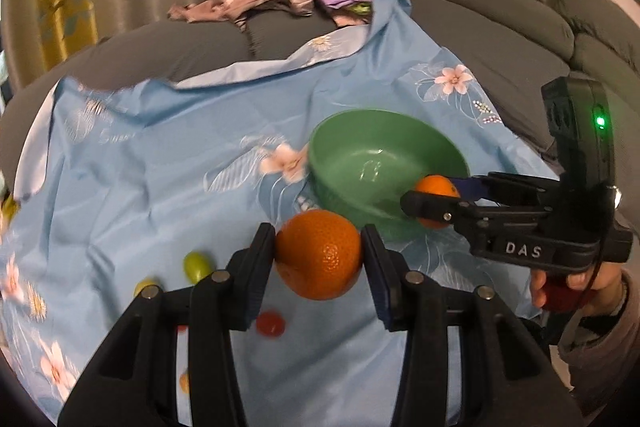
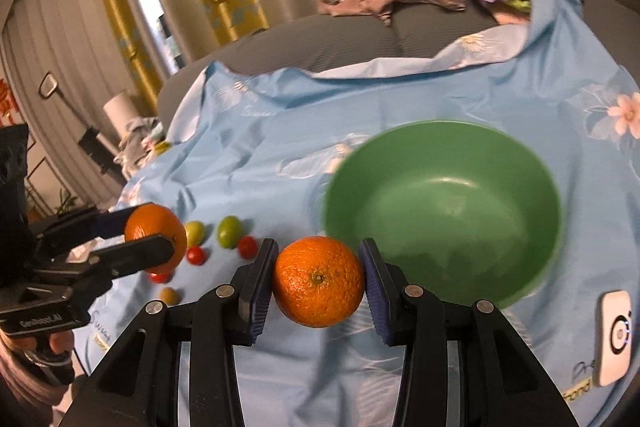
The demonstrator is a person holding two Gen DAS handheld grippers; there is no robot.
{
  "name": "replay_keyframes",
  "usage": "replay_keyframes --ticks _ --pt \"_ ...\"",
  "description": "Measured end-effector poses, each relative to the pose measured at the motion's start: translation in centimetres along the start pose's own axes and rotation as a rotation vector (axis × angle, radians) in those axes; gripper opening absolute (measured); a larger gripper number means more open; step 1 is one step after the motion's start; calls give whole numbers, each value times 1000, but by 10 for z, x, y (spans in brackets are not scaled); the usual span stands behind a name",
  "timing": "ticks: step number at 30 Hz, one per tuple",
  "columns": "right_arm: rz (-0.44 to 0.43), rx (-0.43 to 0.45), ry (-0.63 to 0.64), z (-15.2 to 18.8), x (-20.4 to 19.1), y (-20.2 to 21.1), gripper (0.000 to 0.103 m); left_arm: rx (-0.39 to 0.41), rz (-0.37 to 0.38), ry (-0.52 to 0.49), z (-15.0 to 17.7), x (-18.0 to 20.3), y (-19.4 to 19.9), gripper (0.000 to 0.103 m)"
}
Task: Organize fruits
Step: 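Carry both oranges over the green bowl and open both grippers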
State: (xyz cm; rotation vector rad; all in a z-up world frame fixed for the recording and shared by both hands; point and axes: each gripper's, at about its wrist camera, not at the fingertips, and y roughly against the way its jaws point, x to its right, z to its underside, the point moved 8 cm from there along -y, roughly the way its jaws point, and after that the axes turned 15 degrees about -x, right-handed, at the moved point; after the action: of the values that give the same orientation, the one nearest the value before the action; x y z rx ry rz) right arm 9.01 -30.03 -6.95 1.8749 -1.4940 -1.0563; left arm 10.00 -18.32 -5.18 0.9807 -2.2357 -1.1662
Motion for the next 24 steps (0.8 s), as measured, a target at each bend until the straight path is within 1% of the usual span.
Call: replay_keyframes --ticks 2,6,12,13,16,19,21,24 --pt "12 16 -11 -2 11 5 44 6 0 -26 -13 9 -6 44" --pt "52 36 -48 -7 36 8 44 6 45 -40 -38 21 -22 44" --pt "132 34 -73 -12 61 6 44 -14 72 -74 -68 42 -52 44" --pt "145 29 -75 -12 64 5 44 -21 67 -81 -71 45 -58 44" --pt "198 5 -80 -12 75 -2 44 -45 56 -94 -78 50 -76 44" --pt "268 -21 -71 -9 82 -8 44 -76 51 -100 -80 53 -92 44" --pt "295 -34 -73 -6 86 -11 44 -101 34 -103 -80 53 -103 44" --pt "309 -64 -82 -1 91 -16 44 -137 12 -115 -77 55 -116 45"
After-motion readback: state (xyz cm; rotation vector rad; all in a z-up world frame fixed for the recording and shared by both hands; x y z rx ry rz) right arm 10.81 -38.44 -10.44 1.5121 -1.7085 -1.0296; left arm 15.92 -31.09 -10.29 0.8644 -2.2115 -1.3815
